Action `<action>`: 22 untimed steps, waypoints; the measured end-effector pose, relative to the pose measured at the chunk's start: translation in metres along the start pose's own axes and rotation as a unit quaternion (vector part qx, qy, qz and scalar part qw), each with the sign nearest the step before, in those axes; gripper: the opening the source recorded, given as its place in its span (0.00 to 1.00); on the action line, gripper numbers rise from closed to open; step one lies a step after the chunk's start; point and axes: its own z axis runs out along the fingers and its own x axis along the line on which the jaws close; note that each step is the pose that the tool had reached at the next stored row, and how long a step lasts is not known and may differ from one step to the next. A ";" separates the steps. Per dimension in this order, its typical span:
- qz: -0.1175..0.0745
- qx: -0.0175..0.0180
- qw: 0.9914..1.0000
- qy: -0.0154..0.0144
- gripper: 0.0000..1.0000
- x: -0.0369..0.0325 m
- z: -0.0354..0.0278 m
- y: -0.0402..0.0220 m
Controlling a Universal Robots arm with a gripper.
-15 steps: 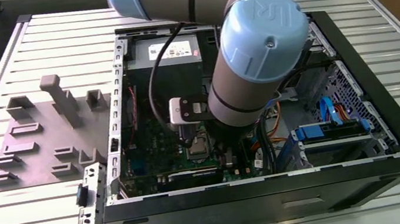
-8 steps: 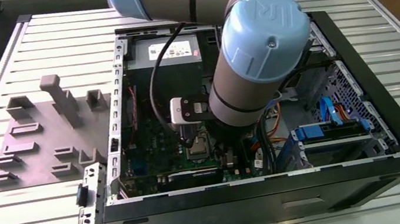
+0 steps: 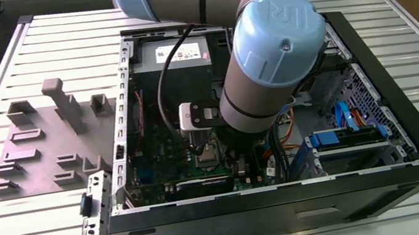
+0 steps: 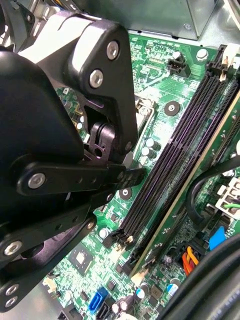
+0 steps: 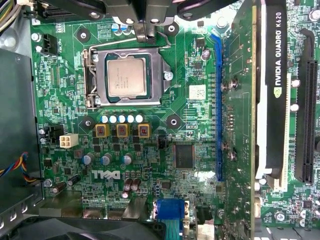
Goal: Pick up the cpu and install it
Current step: 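Install the first cpu locking lever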
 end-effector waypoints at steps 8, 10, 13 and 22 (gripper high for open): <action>0.000 0.001 1.000 0.000 0.11 0.0002 0.0016 0.0006; 0.000 0.002 1.000 0.000 0.11 0.0003 0.0019 0.0008; 0.000 0.002 1.000 0.000 0.11 0.0002 0.0014 0.0009; 0.000 0.002 1.000 0.000 0.11 -0.0011 -0.0087 0.0021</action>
